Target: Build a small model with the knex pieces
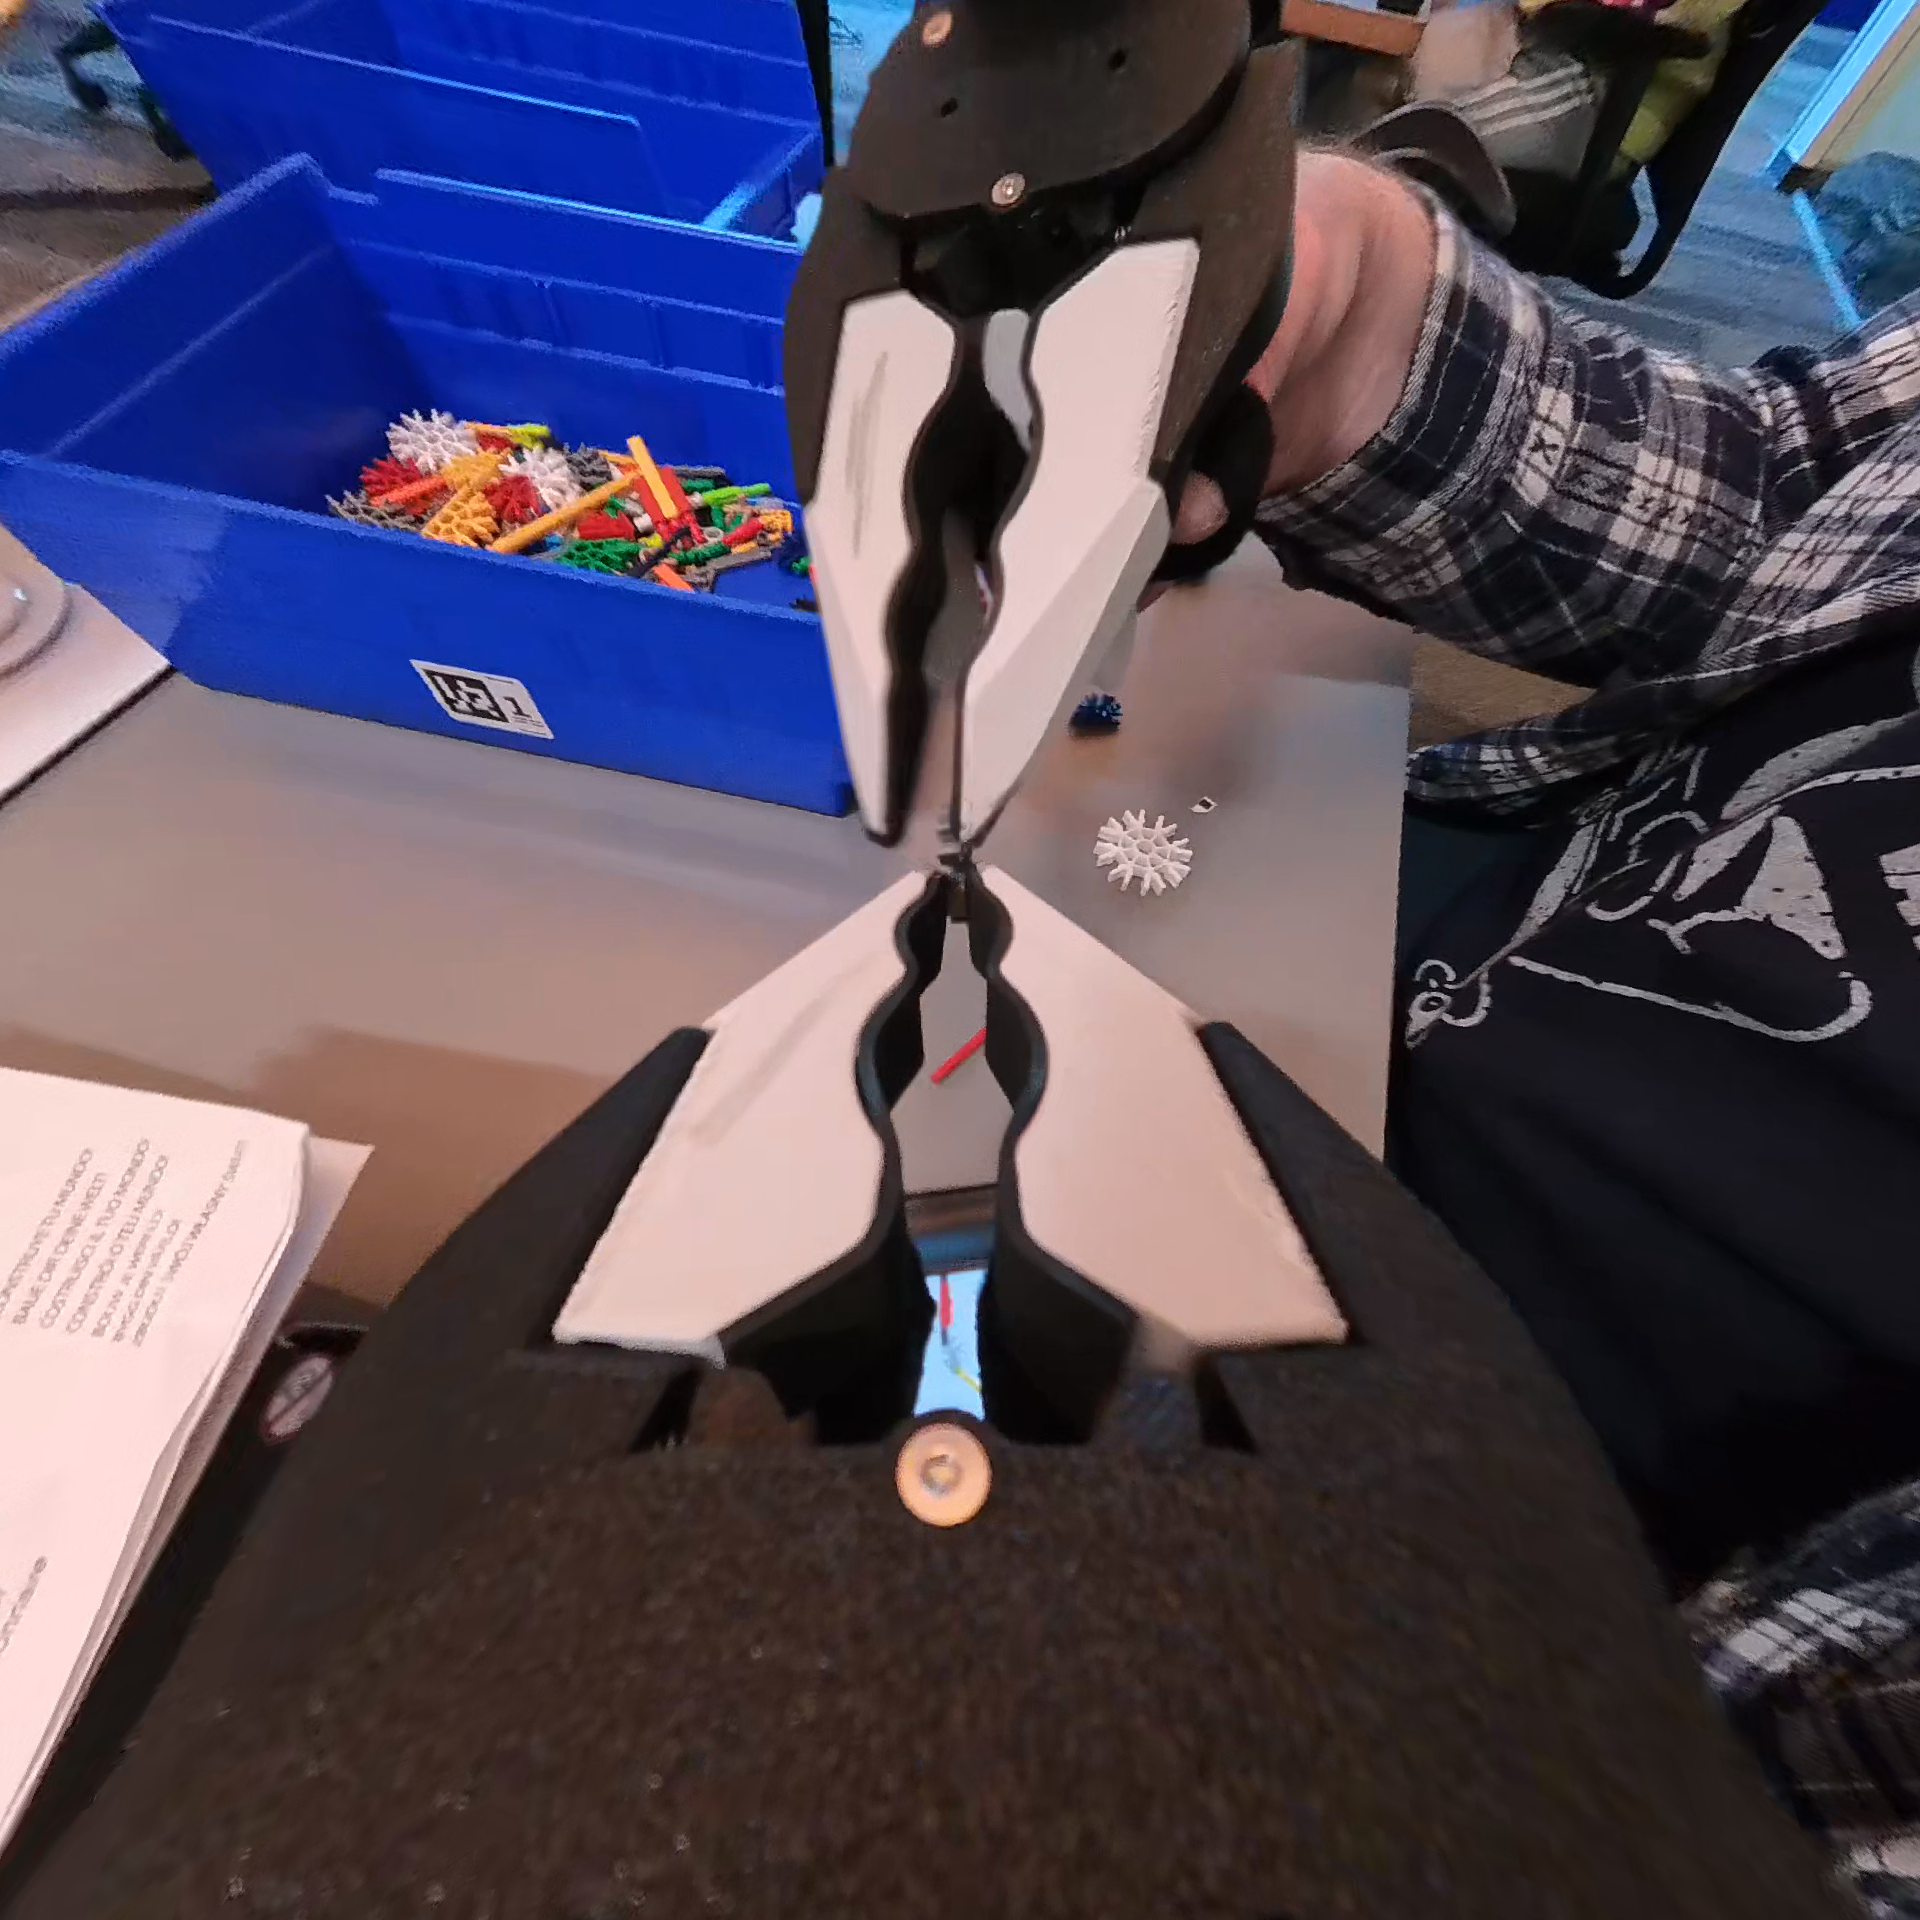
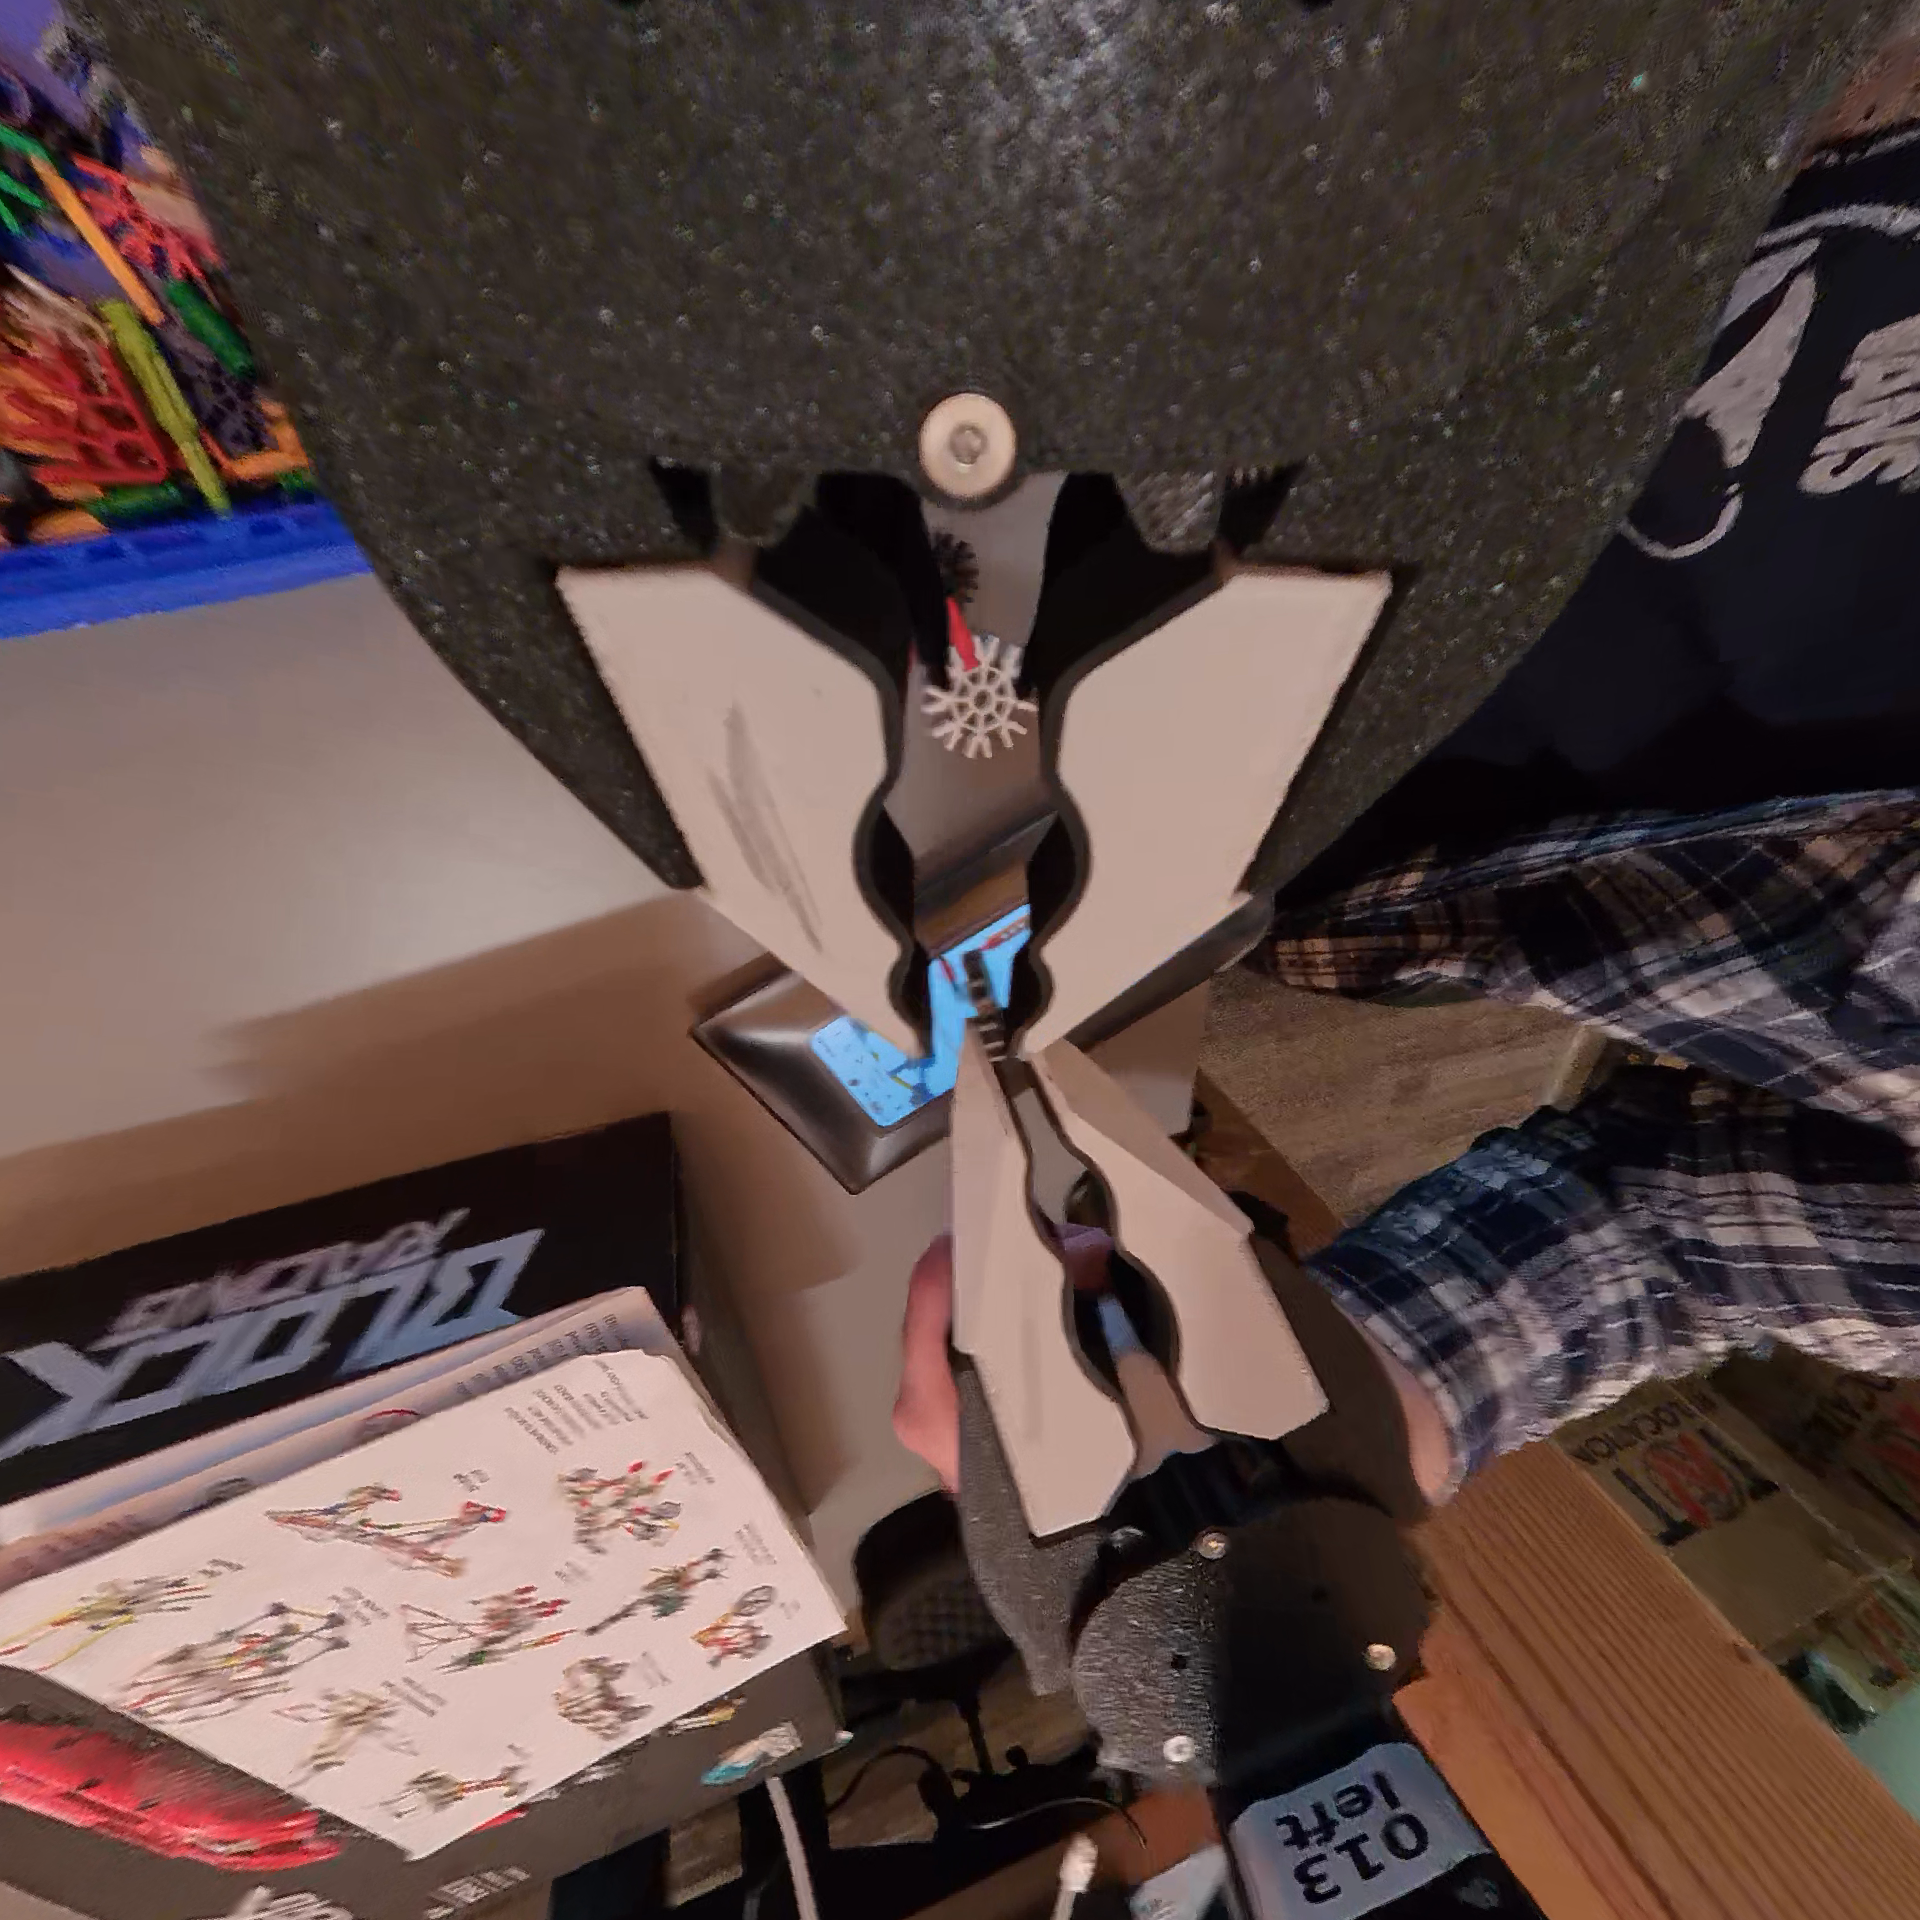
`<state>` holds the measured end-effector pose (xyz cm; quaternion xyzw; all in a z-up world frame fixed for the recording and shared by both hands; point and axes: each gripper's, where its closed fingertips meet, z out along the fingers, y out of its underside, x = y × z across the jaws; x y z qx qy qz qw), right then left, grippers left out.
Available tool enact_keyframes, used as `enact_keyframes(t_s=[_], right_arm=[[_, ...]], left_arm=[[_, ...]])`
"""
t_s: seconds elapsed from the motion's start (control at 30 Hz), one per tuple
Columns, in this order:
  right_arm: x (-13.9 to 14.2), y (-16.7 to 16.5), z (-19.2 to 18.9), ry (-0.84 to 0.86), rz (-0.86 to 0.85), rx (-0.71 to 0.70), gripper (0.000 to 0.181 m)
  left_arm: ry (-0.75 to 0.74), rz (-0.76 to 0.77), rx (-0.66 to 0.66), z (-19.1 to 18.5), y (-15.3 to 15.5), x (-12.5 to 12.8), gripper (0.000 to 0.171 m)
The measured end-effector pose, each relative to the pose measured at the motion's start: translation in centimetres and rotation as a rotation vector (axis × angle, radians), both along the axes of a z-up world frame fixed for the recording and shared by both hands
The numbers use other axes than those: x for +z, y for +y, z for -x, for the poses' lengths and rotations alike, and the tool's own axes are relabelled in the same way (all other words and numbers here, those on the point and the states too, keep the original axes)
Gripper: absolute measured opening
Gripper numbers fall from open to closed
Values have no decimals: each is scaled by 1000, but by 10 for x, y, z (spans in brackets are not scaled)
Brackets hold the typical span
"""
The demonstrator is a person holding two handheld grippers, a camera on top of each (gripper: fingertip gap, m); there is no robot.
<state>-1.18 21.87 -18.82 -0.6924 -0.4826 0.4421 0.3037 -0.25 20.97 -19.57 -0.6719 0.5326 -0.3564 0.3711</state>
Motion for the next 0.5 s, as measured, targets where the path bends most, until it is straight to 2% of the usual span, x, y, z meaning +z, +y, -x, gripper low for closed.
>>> enact_keyframes(t_s=[0.07,0.13,0.27,0.37,0.5], right_arm=[[0,4,-5,-25,-58,-56,24],[-10,3,-18,-122,-176,-103,28],[-56,-31,-30,-322,-333,-43,37],[-88,-46,-36,-425,-395,-49,34],[-110,-57,-39,-445,-386,-57,27]], left_arm=[[14,20,15,3,3,-3,2],[53,38,25,7,5,-10,2],[156,86,24,13,6,-27,2],[213,116,15,12,5,-37,2],[278,142,-7,7,3,-50,2]])
